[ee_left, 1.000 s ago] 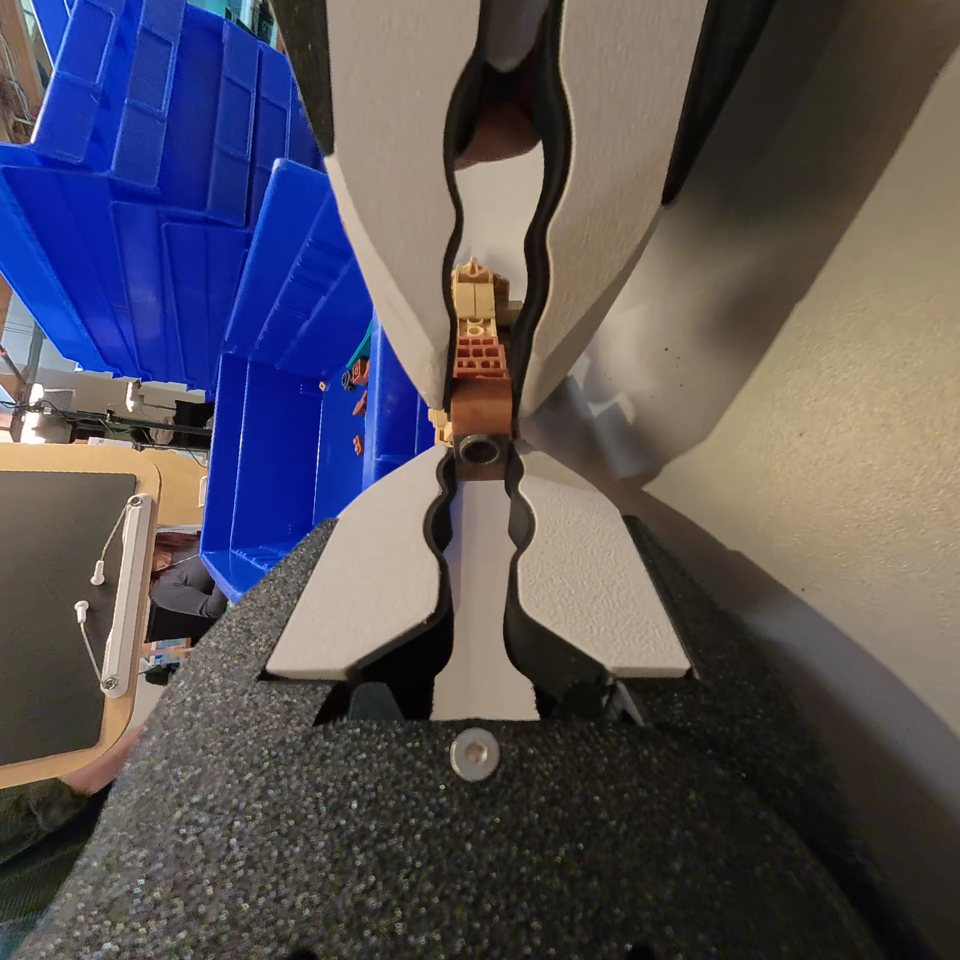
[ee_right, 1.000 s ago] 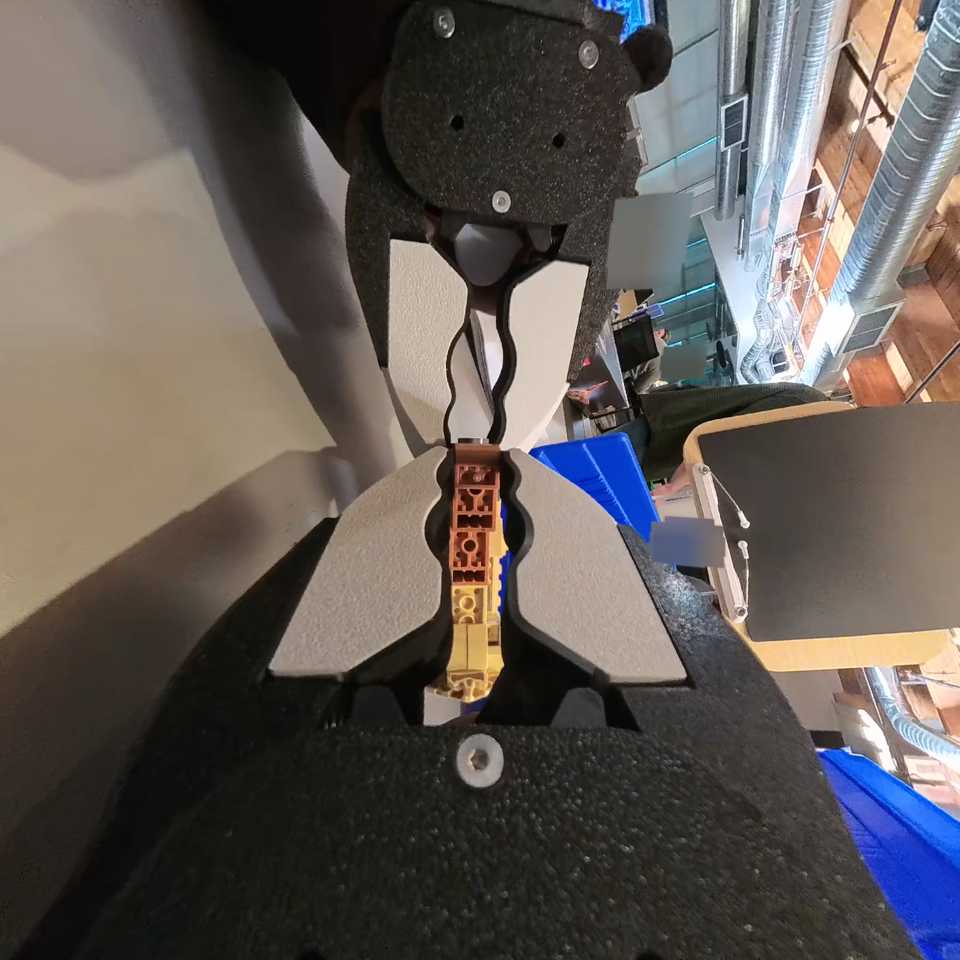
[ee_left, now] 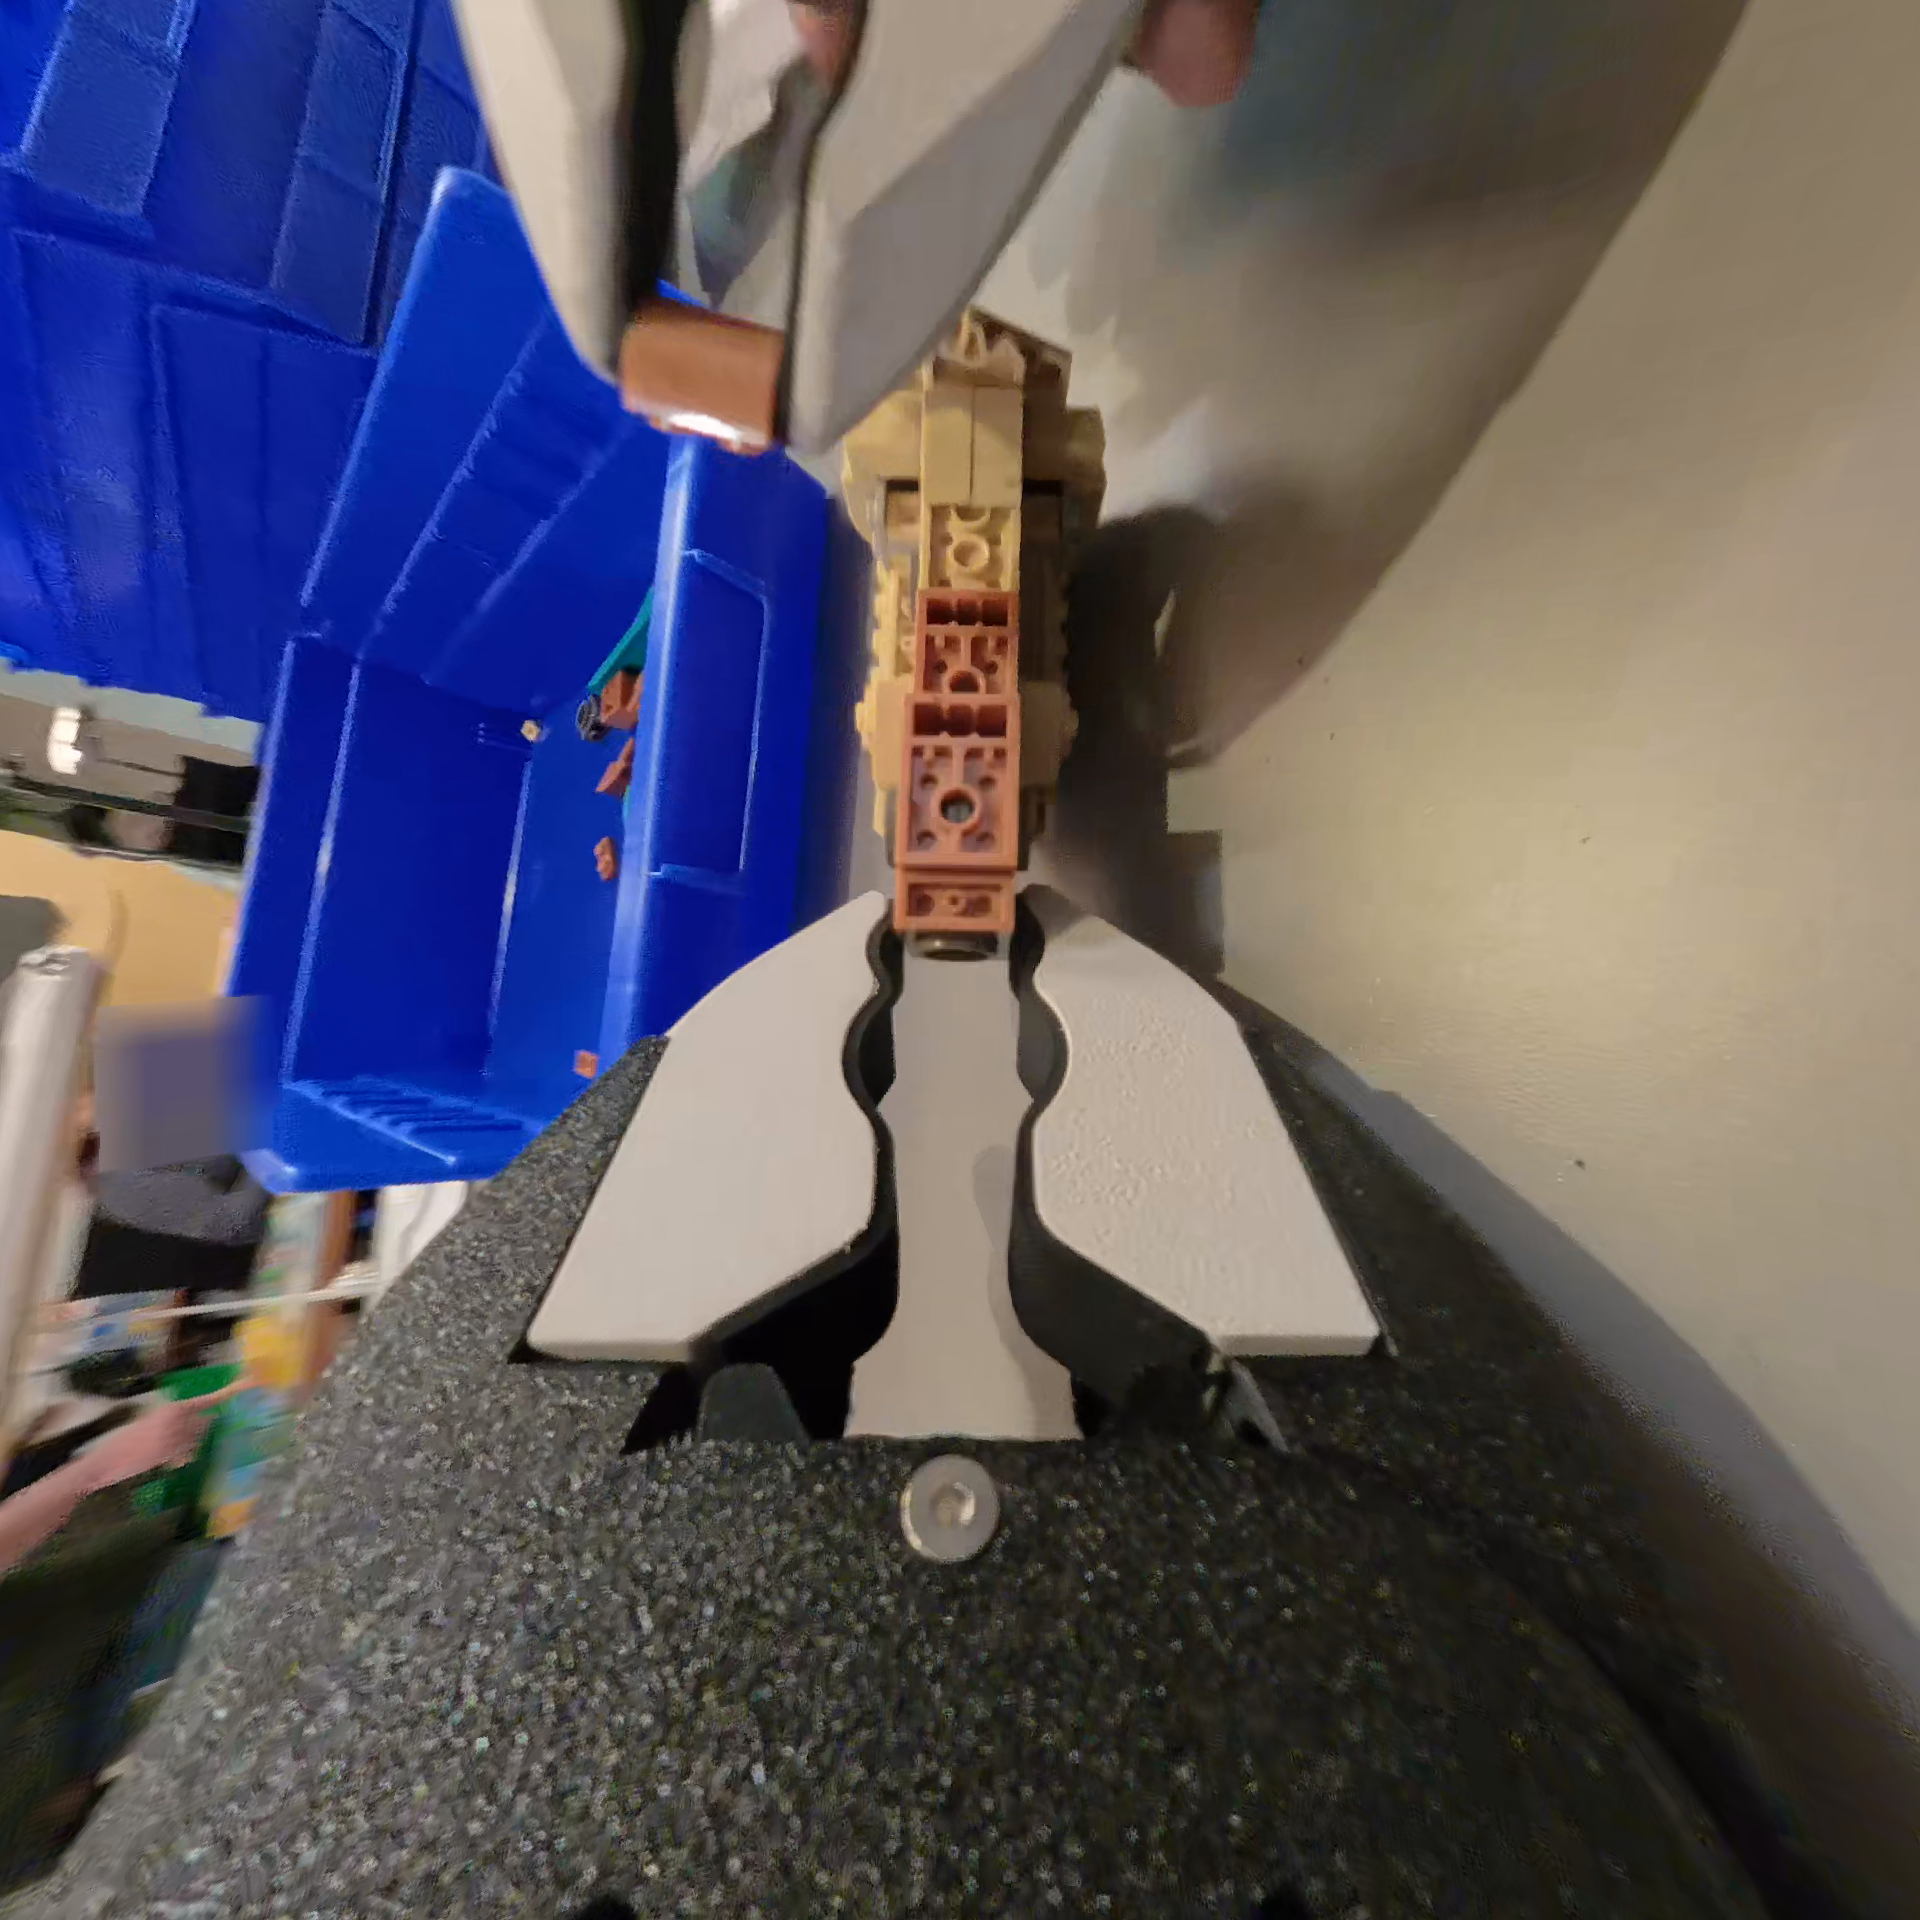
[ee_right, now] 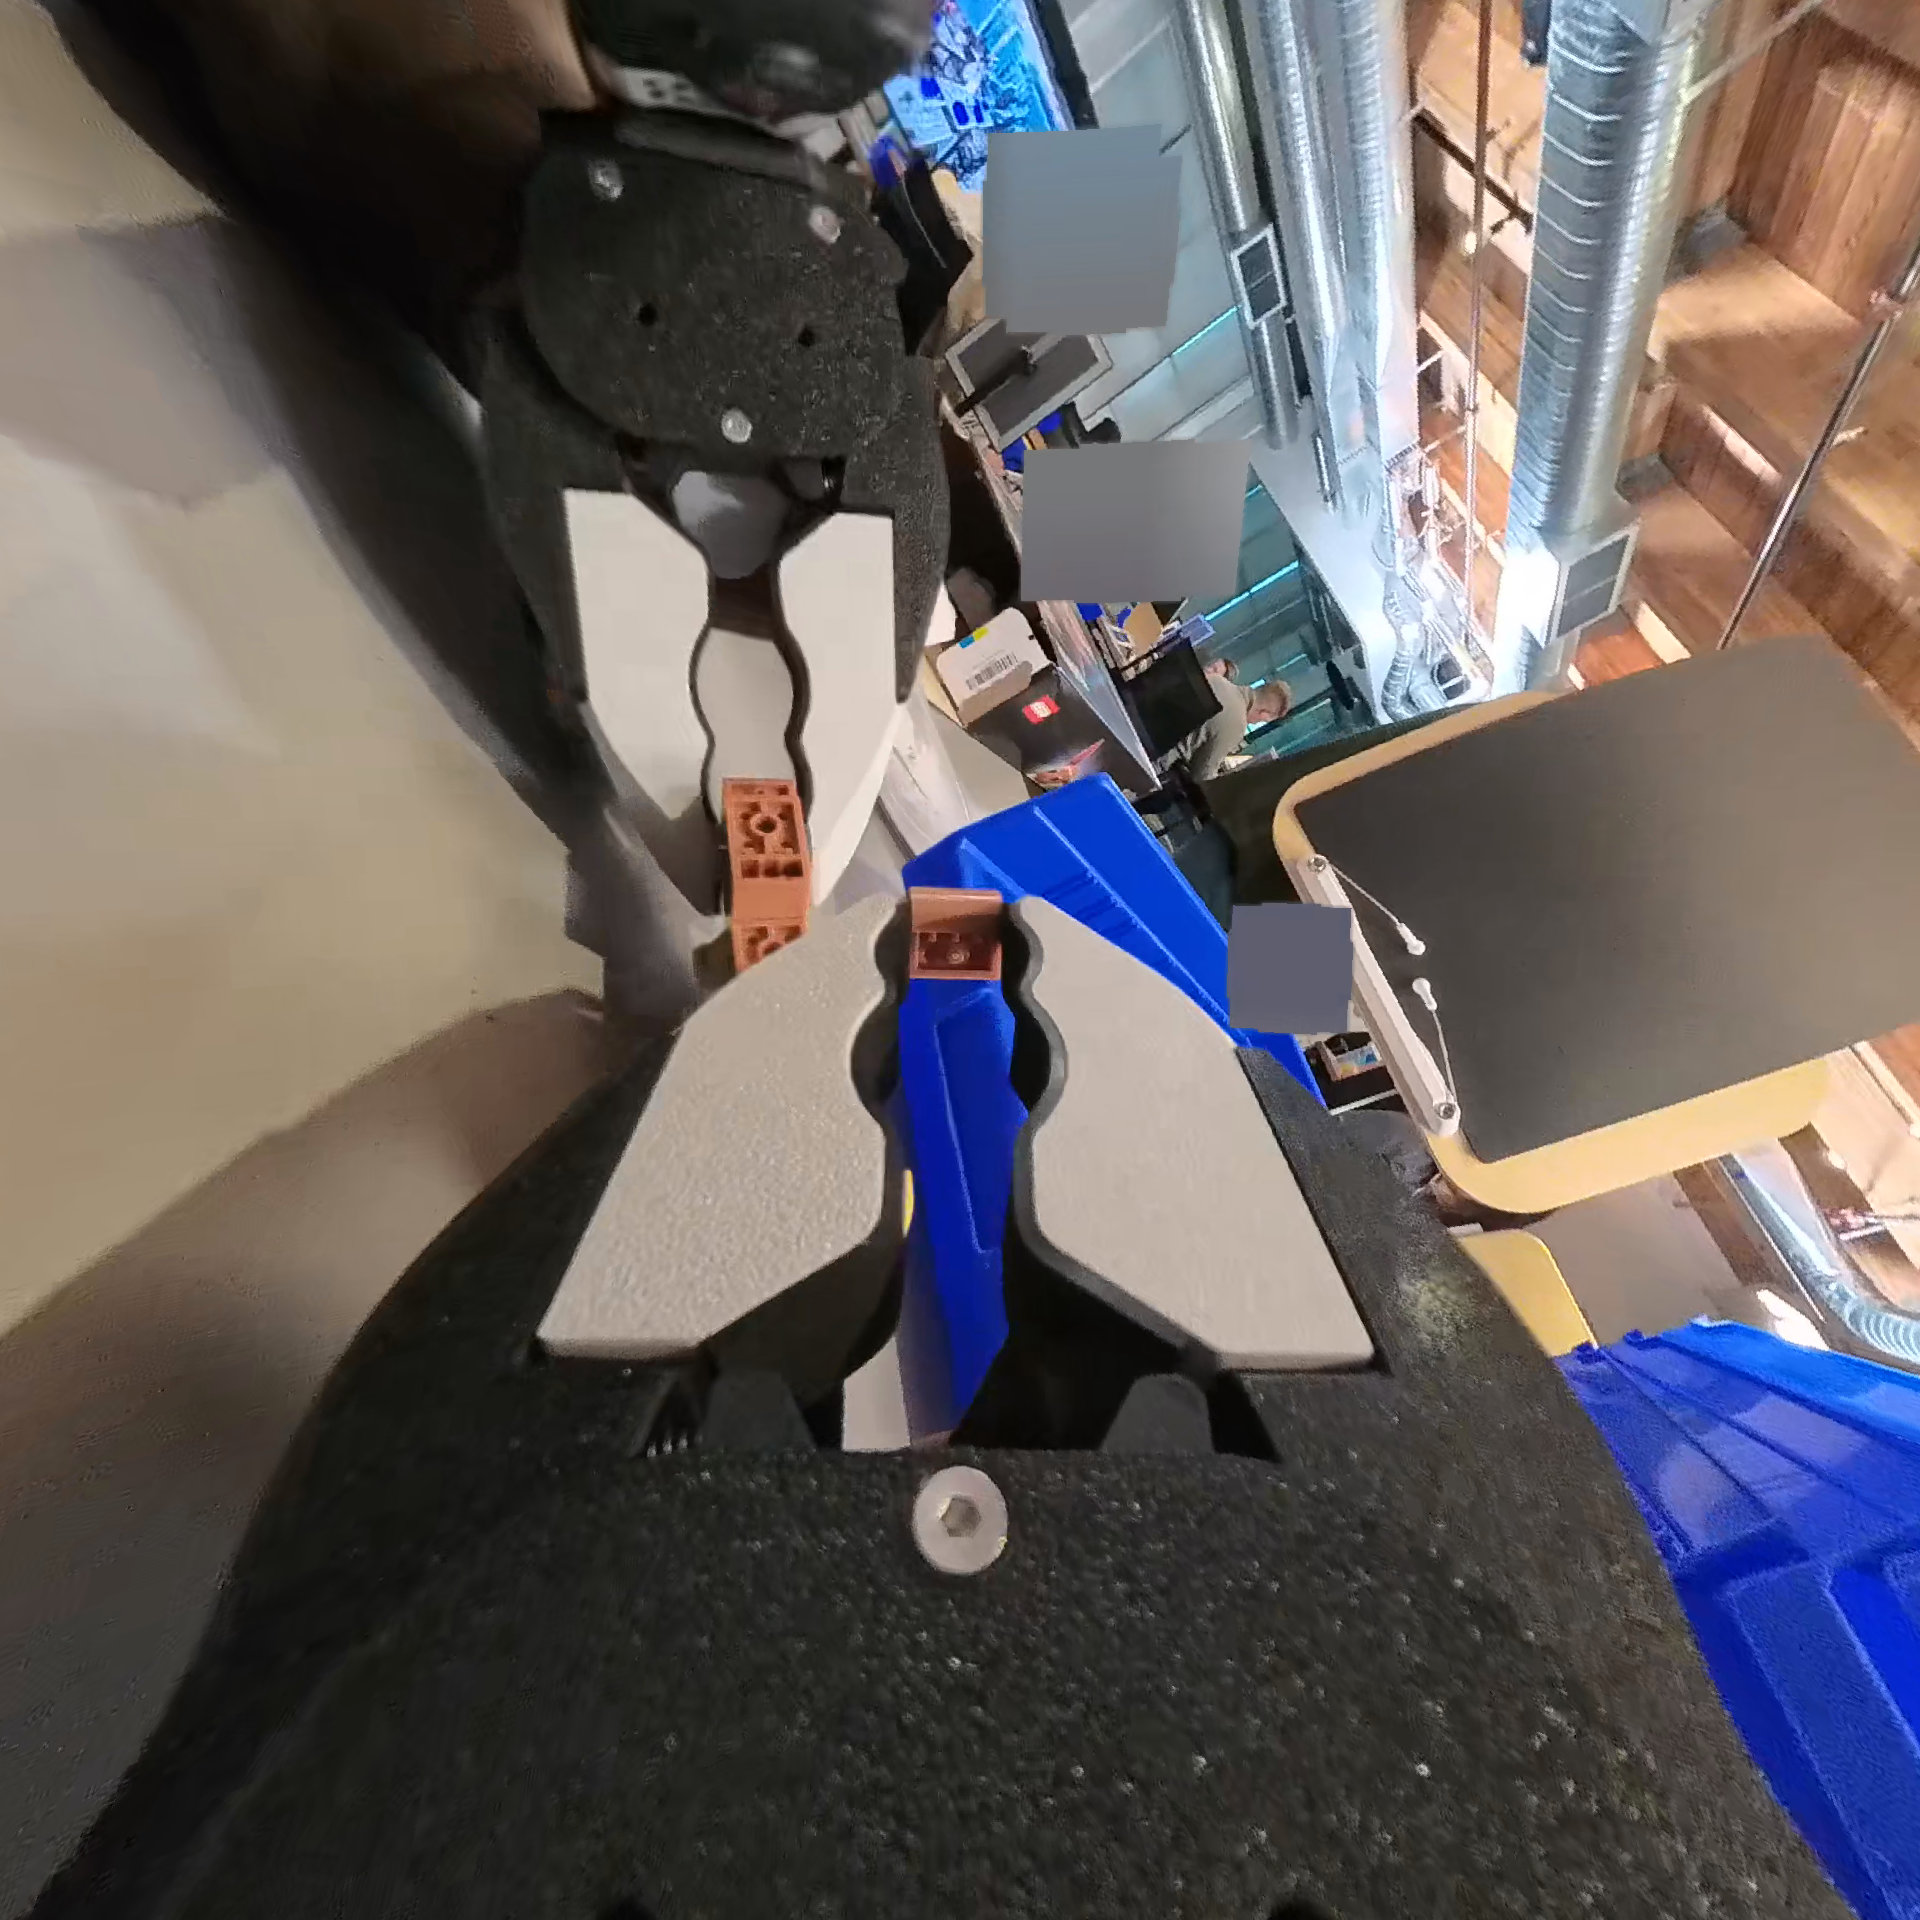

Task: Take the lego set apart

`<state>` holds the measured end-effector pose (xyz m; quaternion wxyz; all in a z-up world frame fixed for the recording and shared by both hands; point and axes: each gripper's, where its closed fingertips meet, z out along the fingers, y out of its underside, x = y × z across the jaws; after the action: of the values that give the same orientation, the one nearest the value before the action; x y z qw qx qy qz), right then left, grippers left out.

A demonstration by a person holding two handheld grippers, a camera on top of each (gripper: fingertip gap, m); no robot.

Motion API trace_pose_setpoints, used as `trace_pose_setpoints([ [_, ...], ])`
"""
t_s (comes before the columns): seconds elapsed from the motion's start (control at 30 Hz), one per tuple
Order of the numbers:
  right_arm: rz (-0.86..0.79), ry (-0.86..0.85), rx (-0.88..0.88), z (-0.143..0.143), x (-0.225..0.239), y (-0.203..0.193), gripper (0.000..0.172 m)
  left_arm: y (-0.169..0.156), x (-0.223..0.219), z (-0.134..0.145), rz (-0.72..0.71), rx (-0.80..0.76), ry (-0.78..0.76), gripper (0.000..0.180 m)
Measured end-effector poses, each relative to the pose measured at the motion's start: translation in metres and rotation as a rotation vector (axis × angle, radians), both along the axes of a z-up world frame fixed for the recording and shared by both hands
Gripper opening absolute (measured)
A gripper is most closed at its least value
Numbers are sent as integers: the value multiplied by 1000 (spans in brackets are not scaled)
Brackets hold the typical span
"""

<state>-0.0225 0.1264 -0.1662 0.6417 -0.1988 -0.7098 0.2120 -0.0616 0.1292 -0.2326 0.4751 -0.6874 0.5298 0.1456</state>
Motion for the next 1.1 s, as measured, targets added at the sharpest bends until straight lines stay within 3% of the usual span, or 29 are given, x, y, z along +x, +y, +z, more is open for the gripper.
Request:
trace_pose_setpoints([
  [0.13, -14, 3, -5, -1, -2, 1, 16, -3, -4, 14, 3, -98, -202, 32],
  [0.4, -69, 49, 128, -2, -10, -1, 16, -13, 4, 48, -41, -164, -486, 30],
  [0.57, -75, 74, 215, -3, -15, -10, 16, -17, 25, 52, -72, -247, -640, 27],
  [0.8, -79, 120, 352, -3, -18, -19, 16, -18, 34, 57, -93, -267, -727, 10],
  [0.93, -78, 155, 414, -1, -17, -22, 16, -19, 37, 60, -99, -303, -789, 15],
  [1.1, -78, 175, 436, 0, -16, -24, 17, -19, 38, 60, -116, -242, -719, 10],
])
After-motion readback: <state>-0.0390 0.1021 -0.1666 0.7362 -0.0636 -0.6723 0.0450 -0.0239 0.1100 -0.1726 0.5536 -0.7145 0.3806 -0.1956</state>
